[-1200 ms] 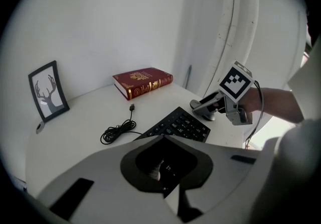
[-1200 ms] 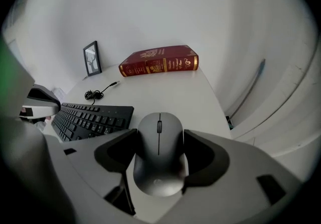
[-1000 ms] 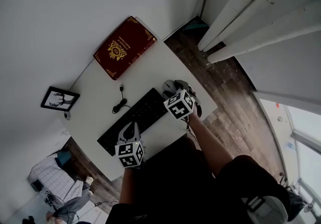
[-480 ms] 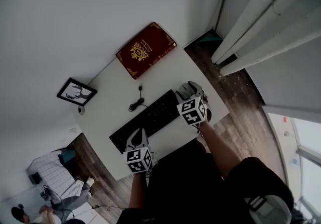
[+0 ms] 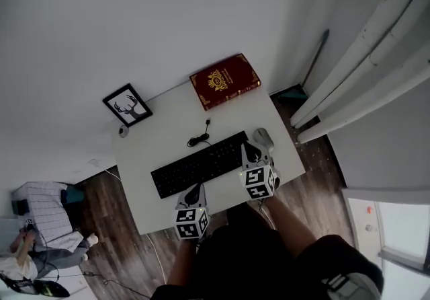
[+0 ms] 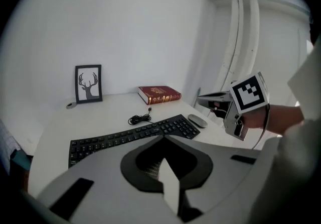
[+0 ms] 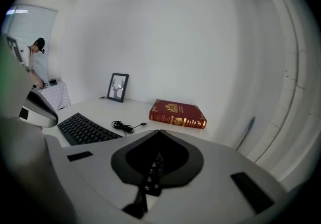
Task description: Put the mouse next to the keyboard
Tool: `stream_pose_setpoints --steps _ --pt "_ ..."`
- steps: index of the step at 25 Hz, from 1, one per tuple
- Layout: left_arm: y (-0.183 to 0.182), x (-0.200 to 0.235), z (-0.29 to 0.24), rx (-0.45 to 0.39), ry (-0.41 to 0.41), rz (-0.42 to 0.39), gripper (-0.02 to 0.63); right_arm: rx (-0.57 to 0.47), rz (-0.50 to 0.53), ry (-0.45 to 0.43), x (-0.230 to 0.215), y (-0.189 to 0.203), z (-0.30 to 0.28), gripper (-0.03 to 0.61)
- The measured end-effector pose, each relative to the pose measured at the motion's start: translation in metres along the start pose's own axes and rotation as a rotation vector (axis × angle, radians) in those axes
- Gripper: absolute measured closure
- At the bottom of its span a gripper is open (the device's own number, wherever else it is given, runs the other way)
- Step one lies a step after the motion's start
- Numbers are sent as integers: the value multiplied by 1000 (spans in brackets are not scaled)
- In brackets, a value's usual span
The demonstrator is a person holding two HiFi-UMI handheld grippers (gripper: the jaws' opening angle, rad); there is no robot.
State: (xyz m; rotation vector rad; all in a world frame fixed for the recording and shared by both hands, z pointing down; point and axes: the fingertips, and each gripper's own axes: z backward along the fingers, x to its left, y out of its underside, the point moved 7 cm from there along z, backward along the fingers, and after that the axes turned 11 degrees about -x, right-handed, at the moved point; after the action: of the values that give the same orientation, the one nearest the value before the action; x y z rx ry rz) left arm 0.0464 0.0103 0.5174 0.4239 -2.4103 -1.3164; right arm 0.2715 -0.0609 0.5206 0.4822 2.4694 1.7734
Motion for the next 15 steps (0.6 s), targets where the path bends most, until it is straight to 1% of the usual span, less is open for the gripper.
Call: stream_pose_setpoints --steps 2,4,7,10,12,15 --pt "3 -12 17 -24 26 -7 611 -33 7 -25 18 -2 26 557" --pt "6 -21 30 -55 41 6 612 -94 15 -30 32 -7 54 557" --pt "11 -34 40 -135 35 44 612 -187 19 -40 47 -12 94 558" --pt "15 -56 44 -219 25 71 612 -243 35 -52 49 -10 137 558" --pt "9 -72 49 -253 57 59 612 -268 20 -36 46 -13 158 558" --pt "11 -112 59 -264 147 14 612 -284 -37 13 31 -9 192 558"
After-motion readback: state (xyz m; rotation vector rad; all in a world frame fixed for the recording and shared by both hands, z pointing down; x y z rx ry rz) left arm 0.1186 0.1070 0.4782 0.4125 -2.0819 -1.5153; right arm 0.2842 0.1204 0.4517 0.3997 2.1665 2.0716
